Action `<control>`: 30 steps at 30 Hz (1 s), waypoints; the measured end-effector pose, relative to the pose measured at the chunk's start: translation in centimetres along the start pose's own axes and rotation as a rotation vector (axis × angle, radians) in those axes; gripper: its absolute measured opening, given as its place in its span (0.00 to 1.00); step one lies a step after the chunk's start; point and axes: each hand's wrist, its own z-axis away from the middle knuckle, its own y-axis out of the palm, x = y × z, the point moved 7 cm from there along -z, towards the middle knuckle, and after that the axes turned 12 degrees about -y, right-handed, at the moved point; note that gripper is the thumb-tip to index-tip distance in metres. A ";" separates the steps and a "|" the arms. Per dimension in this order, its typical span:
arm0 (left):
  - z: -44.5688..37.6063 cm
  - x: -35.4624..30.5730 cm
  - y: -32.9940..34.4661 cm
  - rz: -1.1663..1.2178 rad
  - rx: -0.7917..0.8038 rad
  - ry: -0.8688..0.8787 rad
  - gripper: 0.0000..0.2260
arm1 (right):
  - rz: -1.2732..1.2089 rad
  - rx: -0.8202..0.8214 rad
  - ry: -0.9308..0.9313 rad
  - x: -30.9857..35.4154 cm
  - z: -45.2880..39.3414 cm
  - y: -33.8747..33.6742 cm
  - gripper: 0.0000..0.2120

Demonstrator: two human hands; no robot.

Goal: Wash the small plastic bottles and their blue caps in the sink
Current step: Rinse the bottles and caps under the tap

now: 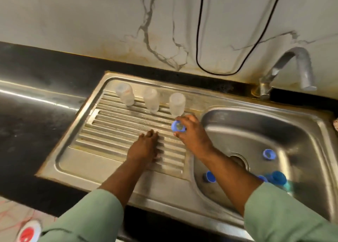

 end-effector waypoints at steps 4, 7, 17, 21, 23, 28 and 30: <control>-0.7 0.3 0.7 0.006 0.037 0.025 0.39 | 0.140 0.035 0.135 -0.5 -0.7 3.5 0.22; -0.5 -0.1 0.3 -0.026 0.057 0.052 0.40 | 0.163 -0.004 0.231 -1.1 -0.9 4.2 0.23; 3.8 -6.8 -0.7 -0.027 -0.029 0.331 0.17 | 0.126 -0.196 0.409 -3.5 7.5 -0.8 0.07; 6.0 -13.2 1.1 0.037 0.032 0.415 0.22 | 0.150 -0.234 0.563 -8.2 14.2 -6.6 0.06; 5.8 -16.4 2.3 0.009 0.055 0.437 0.24 | 0.134 -0.244 0.620 -10.9 15.9 -8.9 0.06; 3.9 -26.4 5.1 0.004 0.099 0.454 0.24 | 0.230 -0.146 0.686 -20.4 17.8 -14.6 0.15; 2.9 -29.7 6.1 0.008 0.106 0.433 0.25 | 0.245 -0.001 0.655 -24.2 17.3 -15.2 0.23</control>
